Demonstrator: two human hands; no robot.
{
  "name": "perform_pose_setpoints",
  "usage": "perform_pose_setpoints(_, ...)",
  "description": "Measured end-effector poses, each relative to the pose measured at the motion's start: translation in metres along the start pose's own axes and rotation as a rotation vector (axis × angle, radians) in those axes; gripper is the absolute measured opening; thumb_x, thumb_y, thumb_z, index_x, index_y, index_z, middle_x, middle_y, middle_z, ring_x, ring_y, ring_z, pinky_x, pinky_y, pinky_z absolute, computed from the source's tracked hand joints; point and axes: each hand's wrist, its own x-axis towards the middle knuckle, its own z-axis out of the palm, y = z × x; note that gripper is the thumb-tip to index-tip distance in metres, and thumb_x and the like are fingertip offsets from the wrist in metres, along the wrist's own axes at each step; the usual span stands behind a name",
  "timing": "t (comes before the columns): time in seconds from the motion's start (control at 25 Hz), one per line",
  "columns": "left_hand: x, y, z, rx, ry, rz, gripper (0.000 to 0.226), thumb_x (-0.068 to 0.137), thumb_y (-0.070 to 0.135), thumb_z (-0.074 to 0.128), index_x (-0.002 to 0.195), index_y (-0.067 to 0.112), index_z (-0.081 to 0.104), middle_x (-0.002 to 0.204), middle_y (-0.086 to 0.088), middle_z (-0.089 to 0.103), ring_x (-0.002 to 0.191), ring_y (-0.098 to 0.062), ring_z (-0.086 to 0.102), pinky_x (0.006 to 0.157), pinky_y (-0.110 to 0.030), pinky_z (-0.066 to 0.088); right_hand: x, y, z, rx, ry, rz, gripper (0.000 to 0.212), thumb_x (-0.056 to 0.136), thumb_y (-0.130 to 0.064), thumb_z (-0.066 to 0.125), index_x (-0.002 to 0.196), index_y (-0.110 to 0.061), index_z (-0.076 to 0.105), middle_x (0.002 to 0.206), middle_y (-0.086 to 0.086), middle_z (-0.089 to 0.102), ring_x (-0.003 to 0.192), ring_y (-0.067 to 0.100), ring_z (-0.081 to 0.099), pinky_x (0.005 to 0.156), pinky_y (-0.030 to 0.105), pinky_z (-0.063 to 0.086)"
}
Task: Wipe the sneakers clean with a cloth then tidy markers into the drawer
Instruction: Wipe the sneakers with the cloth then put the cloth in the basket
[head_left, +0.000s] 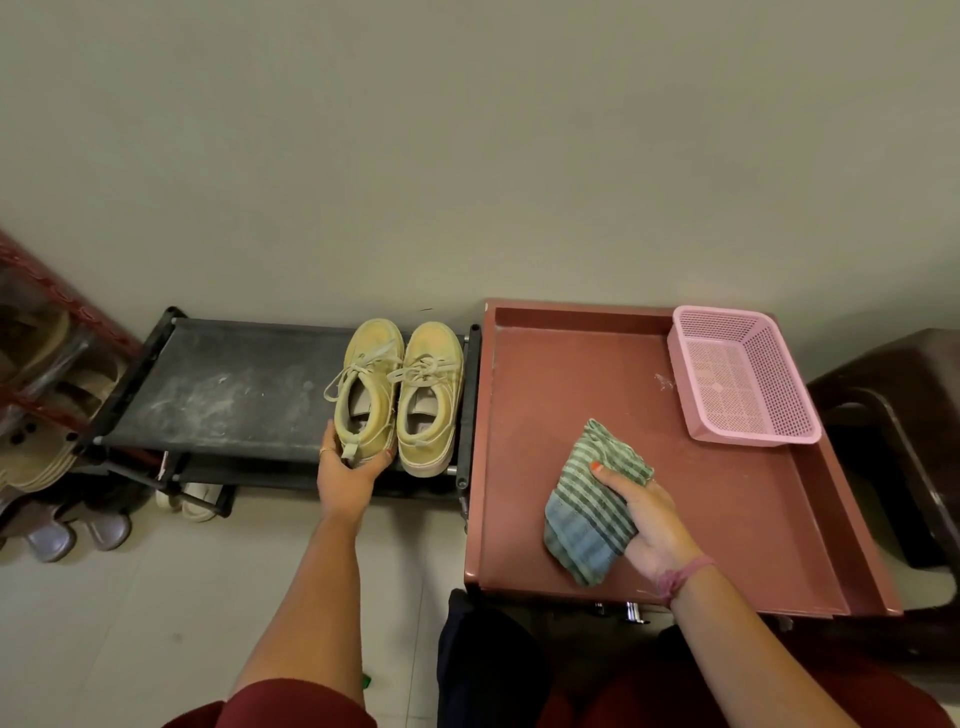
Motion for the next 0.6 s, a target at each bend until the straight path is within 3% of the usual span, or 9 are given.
perform_pose_setpoints(0.08,-0.014,0.008,-0.005,0.001,0.022,-0.056,0.105,0.073,0.011,0.083,0.154,0.023,0.016,0.153,-0.002,0.036,0.138,-0.022,0.038,0.112,-0.047,0.035,-0.009,-0.003,0.001,0.005,-0.014,-0.011,0.028,0.083,-0.010,0.069,0.110,-0.002,0.064,0.099,0.016,0.072,0.088,0.030,0.071,0.071,0.036,0.057)
perform_pose_setpoints(0.16,-0.044,0.025,-0.003,0.027,0.166,-0.063,0.101,0.078,0.010,0.078,0.154,0.018,0.012,0.159,-0.006,0.019,0.145,-0.024,0.025,0.116,-0.046,0.029,-0.022,-0.008,0.001,-0.005,-0.034,-0.037,0.027,0.084,-0.010,0.067,0.111,-0.002,0.064,0.101,0.016,0.072,0.091,0.030,0.070,0.074,0.037,0.057)
perform_pose_setpoints(0.24,-0.086,0.041,0.002,-0.030,0.316,0.045,0.086,0.084,0.003,0.069,0.153,0.015,0.018,0.157,-0.006,0.019,0.145,-0.021,0.025,0.116,-0.042,0.029,-0.036,-0.013,0.000,-0.030,-0.065,-0.079,0.028,0.085,-0.010,0.066,0.112,-0.002,0.063,0.102,0.017,0.071,0.093,0.031,0.069,0.078,0.039,0.056)
perform_pose_setpoints(0.32,-0.131,0.055,0.007,-0.110,0.327,0.184,0.073,0.086,-0.003,0.060,0.149,0.015,0.027,0.152,-0.005,0.029,0.140,-0.013,0.032,0.115,-0.037,0.031,-0.053,-0.018,-0.001,-0.063,-0.106,-0.127,0.031,0.086,-0.012,0.066,0.115,-0.003,0.062,0.105,0.015,0.071,0.095,0.030,0.069,0.081,0.040,0.055)
perform_pose_setpoints(0.48,-0.208,0.077,0.027,-0.166,-0.035,0.221,0.046,0.091,-0.005,0.055,0.132,0.016,0.050,0.131,0.001,0.057,0.122,-0.005,0.053,0.106,-0.027,0.041,-0.096,-0.026,-0.005,-0.131,-0.204,-0.219,0.031,0.090,-0.027,0.060,0.116,-0.009,0.061,0.104,0.009,0.072,0.096,0.025,0.069,0.077,0.036,0.056)
perform_pose_setpoints(0.6,-0.244,0.090,0.052,-0.149,-0.327,0.122,0.026,0.094,0.011,0.060,0.117,0.024,0.059,0.120,0.004,0.066,0.112,-0.005,0.061,0.097,-0.024,0.046,-0.129,-0.031,-0.010,-0.176,-0.249,-0.253,0.030,0.095,-0.038,0.049,0.112,-0.016,0.061,0.103,0.004,0.073,0.096,0.019,0.069,0.079,0.035,0.056)
